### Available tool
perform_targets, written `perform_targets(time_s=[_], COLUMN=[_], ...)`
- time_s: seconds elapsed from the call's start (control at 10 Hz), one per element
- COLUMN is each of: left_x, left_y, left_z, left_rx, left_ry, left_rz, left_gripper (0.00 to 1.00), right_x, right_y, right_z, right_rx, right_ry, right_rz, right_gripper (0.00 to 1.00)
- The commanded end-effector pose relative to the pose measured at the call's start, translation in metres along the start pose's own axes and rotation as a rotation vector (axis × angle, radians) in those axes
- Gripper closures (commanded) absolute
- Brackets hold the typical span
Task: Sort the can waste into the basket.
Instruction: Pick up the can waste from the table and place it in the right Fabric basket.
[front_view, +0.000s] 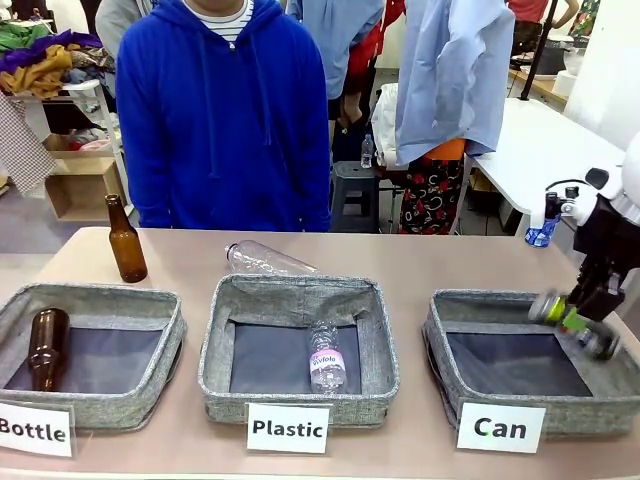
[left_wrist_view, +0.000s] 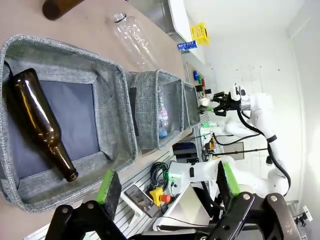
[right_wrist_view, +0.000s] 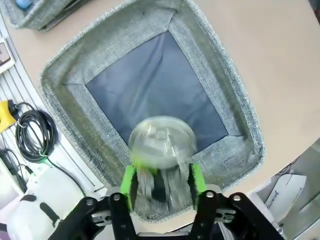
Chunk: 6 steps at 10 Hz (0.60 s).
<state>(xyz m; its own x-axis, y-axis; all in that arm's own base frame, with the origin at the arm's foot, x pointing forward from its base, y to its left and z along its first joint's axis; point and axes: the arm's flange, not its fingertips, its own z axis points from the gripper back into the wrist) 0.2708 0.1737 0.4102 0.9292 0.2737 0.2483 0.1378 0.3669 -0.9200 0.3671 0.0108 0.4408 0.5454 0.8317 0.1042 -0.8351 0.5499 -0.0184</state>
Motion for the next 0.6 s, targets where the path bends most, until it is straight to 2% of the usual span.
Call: perform_targets(time_s=[0.0,0.2,0.3,0.4,0.5], left_x=[-0.003,-0.003,-0.003,-0.003,-0.003], left_y=[-0.001,-0.001,-0.001,-0.001,-0.001], left_z=[0.001,0.001,0.001,0.001,0.001], left_rx=[-0.002,-0.002,-0.002,-0.002,-0.002], left_ry=[0.009,0.009,0.009,0.009,0.009], left_rz=[0.013,0.013,0.013,0.013,0.013], left_gripper=[0.0,0.0,0.0,0.0,0.0], right_x=[0.006,0.009,0.014,0.015,0.008], right_y=[-0.007,-0.013,-0.013,-0.017,-0.028], right_z=[0.006,0.009,0.008,0.012,0.022], right_rx=[0.013,0.028,0.04,0.063,0.11], right_ry=[0.043,0.033,-0.003,-0.058,-0.186], right_rz=[-0.037,-0.031,-0.053,-0.089,-0.164], right_gripper=[0.01,0.0,0.0,0.0,0.0])
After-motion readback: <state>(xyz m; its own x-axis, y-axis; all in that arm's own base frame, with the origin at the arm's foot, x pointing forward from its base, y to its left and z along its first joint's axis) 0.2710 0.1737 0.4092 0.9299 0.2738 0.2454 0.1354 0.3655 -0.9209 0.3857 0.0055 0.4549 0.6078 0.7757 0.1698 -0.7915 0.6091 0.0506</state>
